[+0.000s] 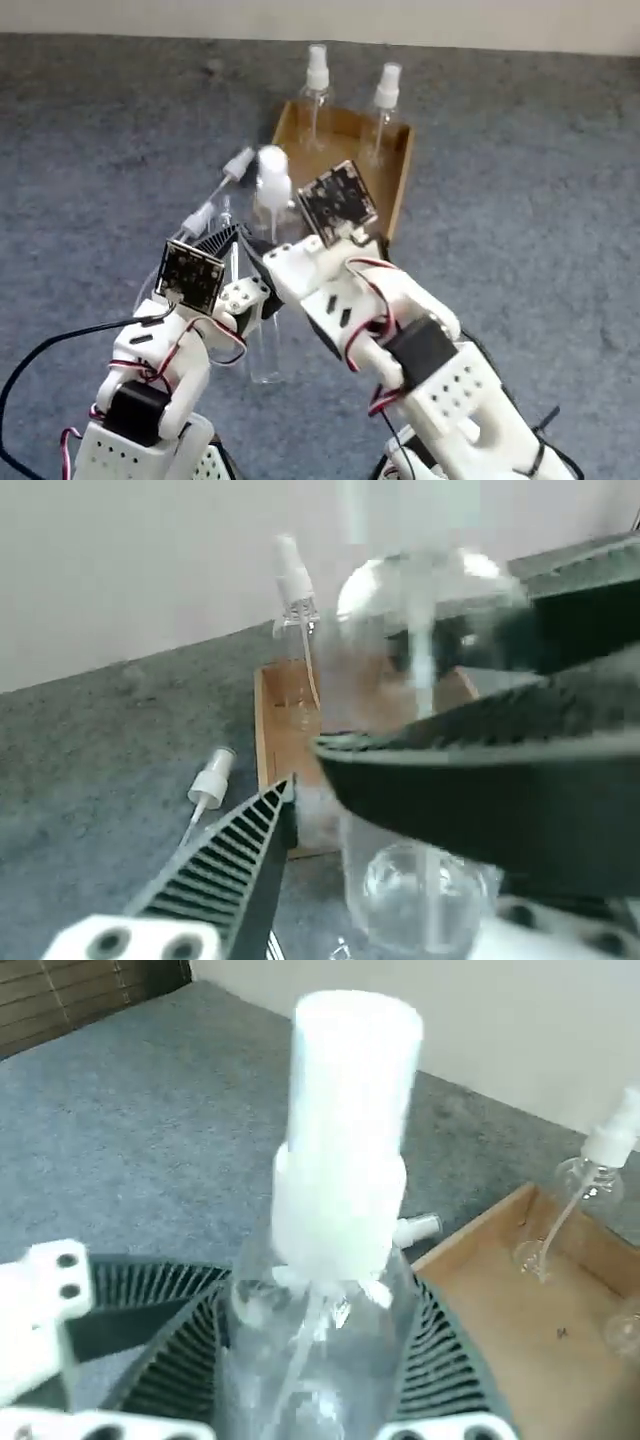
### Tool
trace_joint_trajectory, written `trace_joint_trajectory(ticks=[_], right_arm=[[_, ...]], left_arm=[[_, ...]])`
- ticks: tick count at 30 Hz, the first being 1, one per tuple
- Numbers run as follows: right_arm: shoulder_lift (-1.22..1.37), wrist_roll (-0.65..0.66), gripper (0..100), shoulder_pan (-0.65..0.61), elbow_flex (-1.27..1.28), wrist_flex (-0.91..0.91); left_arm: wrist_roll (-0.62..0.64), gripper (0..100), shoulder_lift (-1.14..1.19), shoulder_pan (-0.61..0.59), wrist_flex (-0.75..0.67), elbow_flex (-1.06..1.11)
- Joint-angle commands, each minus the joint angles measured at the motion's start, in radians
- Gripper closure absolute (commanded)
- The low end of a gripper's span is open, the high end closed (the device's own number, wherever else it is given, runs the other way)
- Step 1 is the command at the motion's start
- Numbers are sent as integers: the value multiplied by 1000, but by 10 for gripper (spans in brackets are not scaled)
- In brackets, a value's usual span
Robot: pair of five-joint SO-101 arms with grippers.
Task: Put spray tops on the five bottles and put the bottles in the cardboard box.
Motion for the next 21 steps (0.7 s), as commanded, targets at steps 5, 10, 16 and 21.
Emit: trace_joint_trajectory(ticks=[5, 10, 16, 21], right_arm=[[-67, 25, 995, 56, -70, 65], [-53, 23, 995, 54, -70, 58], [2, 21, 995, 61, -110, 38], [153, 25, 995, 191, -199, -56]], left_arm=[[-6, 745, 19, -35, -25, -4], [-6, 745, 19, -33, -25, -2], [-6, 745, 16, -5, -25, -1], [-5, 745, 8, -12, 34, -8]])
